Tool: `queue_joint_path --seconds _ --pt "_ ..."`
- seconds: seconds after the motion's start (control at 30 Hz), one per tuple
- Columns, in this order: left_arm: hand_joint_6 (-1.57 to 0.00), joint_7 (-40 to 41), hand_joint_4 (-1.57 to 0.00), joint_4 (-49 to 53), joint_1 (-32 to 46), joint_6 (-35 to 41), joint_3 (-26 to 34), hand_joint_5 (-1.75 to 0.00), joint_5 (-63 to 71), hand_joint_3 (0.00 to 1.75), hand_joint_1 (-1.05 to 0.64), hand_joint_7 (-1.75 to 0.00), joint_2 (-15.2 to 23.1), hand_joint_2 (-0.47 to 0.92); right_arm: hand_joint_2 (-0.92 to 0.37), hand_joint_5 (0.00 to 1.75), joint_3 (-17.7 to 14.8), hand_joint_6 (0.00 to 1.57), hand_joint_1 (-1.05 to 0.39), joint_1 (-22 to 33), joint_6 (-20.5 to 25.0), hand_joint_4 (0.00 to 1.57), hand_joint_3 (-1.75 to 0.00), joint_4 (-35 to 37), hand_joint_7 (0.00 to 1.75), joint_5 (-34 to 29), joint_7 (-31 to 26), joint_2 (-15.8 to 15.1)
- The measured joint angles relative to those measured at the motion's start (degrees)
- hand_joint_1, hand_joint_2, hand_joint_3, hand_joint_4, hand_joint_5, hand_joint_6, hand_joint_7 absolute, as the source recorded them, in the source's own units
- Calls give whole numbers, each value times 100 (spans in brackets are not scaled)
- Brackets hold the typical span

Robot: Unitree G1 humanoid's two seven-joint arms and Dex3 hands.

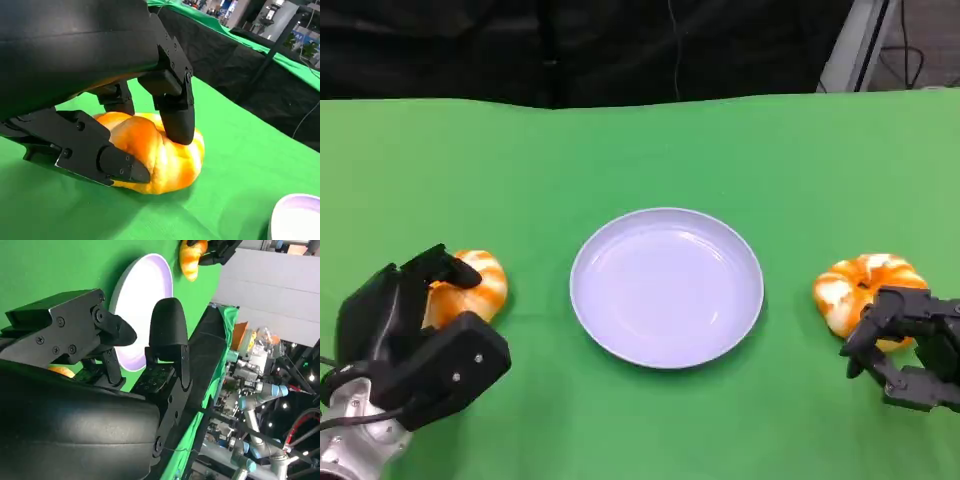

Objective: Grasp the bread from the table and place it into the plate.

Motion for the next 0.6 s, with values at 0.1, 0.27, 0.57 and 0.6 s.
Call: queue_joint_path --seconds 0.1,0.27,0.57,0.6 --pt "-71 6 -65 0 0 0 7 -170 -10 32 -6 -139 -9 92 -73 145 0 88 10 0 0 84 -81 0 106 0 0 0" --pt "-70 32 -64 0 1 -7 8 -170 -10 32 -6 -141 -12 92 -73 145 0 88 9 0 0 84 -80 0 107 0 0 0" --pt "-66 266 -60 -86 101 -120 -44 -164 53 34 -3 -140 -11 92 -71 144 0 88 9 0 -1 84 -83 0 106 0 -4 0" --pt "-66 291 -60 -148 139 -127 -48 -163 61 33 -3 -139 -10 92 -71 144 0 89 9 0 -2 84 -83 0 107 -2 -6 0"
